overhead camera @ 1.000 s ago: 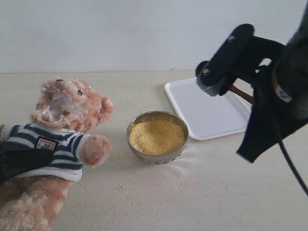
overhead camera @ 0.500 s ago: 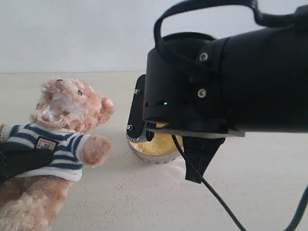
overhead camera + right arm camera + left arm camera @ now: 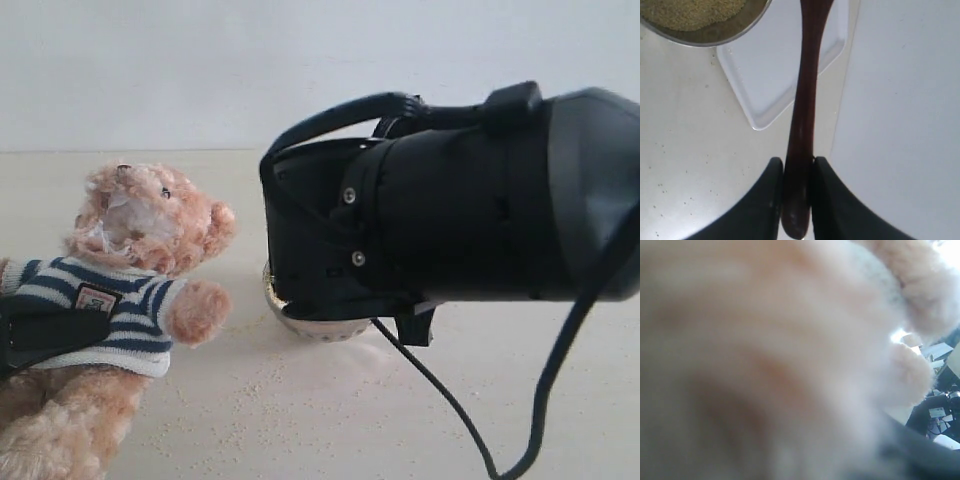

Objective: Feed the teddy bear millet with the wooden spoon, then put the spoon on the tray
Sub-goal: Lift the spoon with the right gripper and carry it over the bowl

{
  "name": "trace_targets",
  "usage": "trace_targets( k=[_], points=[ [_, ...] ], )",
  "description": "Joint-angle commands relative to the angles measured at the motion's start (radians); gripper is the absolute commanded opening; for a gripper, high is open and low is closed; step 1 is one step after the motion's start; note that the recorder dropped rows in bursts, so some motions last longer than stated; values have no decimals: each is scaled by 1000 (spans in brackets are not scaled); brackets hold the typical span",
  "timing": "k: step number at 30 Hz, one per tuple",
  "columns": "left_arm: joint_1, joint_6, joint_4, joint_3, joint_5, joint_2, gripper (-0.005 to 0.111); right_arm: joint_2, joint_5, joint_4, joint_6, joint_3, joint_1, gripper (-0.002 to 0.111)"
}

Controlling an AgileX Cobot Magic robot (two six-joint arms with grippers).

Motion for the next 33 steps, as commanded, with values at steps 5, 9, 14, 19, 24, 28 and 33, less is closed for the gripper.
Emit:
trace_targets(
  k=[5,9,14,19,24,28,33],
  points=[
    [3,7,-15,-8,35,-1,5,77,4,-25,24,-4,-19,1],
    [3,7,-13,-8,35,-1,5,122,4,-27,54,4,-18,1],
    [3,7,-13,-8,35,-1,5,129,4,-30,54,7,-18,1],
    [3,7,-13,-8,35,-1,5,149,4,-32,66,7,-18,1],
    [3,7,-13,-8,35,-1,5,162,4,-25,108,22,-18,1],
    [3,7,-13,-8,35,-1,5,162,4,-23,108,59,-18,1],
    [3,7,-13,-8,35,-1,5,162,4,-14,106,70,-18,1]
  ],
)
